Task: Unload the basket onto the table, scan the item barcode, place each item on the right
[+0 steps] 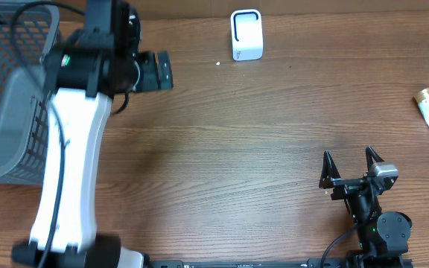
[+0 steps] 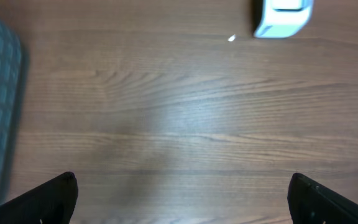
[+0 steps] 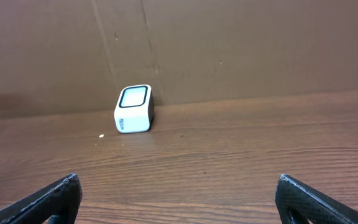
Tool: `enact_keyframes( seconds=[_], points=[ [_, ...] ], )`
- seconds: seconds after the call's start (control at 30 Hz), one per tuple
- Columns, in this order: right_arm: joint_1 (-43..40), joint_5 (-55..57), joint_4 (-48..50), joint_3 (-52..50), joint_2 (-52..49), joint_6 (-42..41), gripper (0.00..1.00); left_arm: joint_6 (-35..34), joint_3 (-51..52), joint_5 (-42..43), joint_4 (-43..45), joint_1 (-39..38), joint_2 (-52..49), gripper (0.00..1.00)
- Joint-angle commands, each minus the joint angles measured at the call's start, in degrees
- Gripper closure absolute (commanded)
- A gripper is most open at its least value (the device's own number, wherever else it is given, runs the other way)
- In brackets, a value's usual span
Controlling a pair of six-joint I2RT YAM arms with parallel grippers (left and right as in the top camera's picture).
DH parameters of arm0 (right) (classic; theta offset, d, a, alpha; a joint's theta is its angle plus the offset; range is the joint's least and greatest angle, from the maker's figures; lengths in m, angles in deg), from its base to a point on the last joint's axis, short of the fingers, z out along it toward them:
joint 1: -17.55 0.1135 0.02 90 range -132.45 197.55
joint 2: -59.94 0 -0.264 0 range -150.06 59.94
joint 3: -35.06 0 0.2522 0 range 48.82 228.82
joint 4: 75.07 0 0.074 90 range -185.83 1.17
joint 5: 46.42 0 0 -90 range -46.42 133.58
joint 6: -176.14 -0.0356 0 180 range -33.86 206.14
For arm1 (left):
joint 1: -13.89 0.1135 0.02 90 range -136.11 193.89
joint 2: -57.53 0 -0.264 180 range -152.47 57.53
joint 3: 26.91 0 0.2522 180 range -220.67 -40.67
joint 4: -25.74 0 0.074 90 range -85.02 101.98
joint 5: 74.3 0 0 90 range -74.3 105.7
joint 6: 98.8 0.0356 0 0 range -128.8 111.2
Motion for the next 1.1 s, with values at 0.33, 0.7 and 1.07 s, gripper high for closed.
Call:
enact_keyframes(
  seconds=[0.33,0.7,1.07],
  points=[
    [0.3,0.5,0.2,-0.6,0.6,0.3,0.0,13.0,41.2,1.6,24.5,-0.4,34.5,0.0],
    [0.3,0.5,0.2,-0.6,0.6,0.3,0.0,13.0,66.9,1.9,37.1,-0.4,63.8,0.0],
    [0.3,0.5,0.2,-0.6,0.6,0.3,0.0,13.0,80.1,1.8,42.3,2.6,75.1,0.0]
  ],
)
